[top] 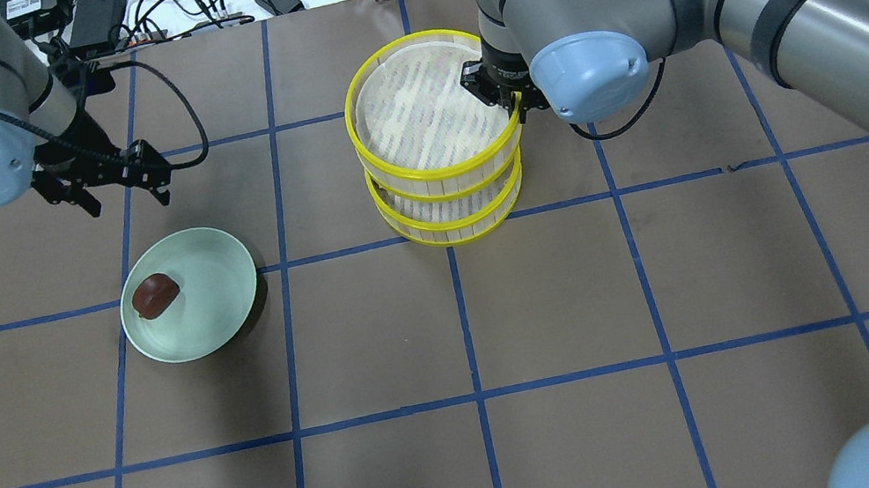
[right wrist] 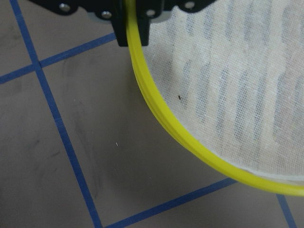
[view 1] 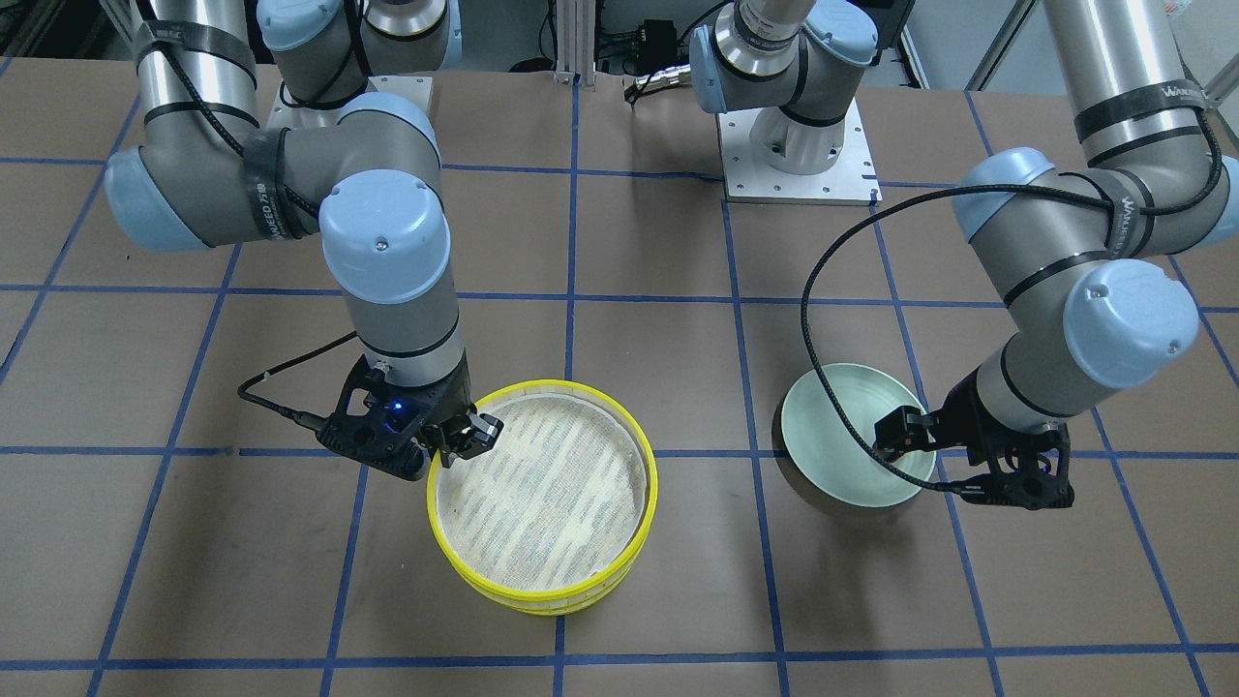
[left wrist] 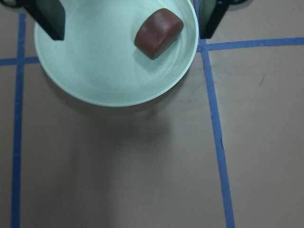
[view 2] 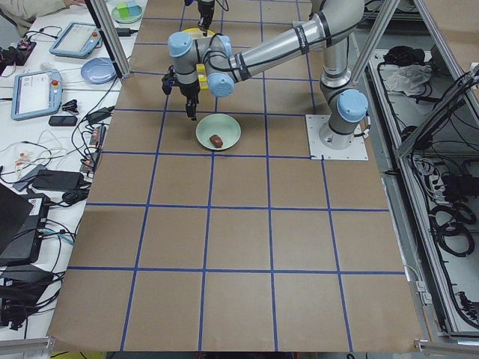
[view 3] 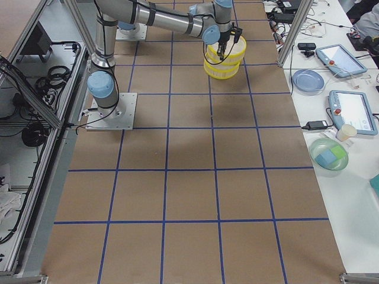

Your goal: Stack buns with steamer

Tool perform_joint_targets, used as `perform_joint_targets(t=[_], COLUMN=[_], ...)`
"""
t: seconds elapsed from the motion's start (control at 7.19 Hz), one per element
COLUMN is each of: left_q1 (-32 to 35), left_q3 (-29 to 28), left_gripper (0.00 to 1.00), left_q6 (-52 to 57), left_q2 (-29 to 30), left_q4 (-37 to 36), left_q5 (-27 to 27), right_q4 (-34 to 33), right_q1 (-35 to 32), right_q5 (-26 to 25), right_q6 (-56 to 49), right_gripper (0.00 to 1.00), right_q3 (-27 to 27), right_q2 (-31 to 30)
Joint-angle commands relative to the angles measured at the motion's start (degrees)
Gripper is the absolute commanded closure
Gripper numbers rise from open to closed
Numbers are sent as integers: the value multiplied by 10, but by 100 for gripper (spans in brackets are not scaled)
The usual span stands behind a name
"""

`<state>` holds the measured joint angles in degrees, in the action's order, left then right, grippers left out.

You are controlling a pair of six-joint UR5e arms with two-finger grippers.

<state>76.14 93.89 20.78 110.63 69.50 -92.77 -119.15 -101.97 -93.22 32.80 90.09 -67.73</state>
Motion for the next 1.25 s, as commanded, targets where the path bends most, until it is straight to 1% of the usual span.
perform_joint_targets(t=[0.0,0.14,0.42,0.56,0.7,0.83,0.97,1.11], left_q1=[-27,-27,-27,-27,-27,-27,-27,-27], left_q3=[64,77,85,86,86,83,77,75], left_gripper=[1,1,1,6,28,56,100,100], left_q6=[140,146,199,198,201,204,204,197], left_q2=[18,27,32,35,41,47,51,51], left_q4=[-44,-45,-41,-39,-40,-40,-40,-45], left_q5=[-4,-4,-6,-5,-6,-6,-5,-5], right_q4=[-7,-8,-5,-3,-3,-4,-6,-6], right_q1=[-2,-2,-1,-1,-1,-1,-1,-1], right_q5=[0,0,-1,-1,3,6,8,9], right_q6=[0,1,0,0,5,6,7,9], right_gripper=[100,100,100,100,100,100,100,100], right_q3=[5,10,14,19,27,30,30,30], right_q2=[11,14,15,15,15,15,15,15])
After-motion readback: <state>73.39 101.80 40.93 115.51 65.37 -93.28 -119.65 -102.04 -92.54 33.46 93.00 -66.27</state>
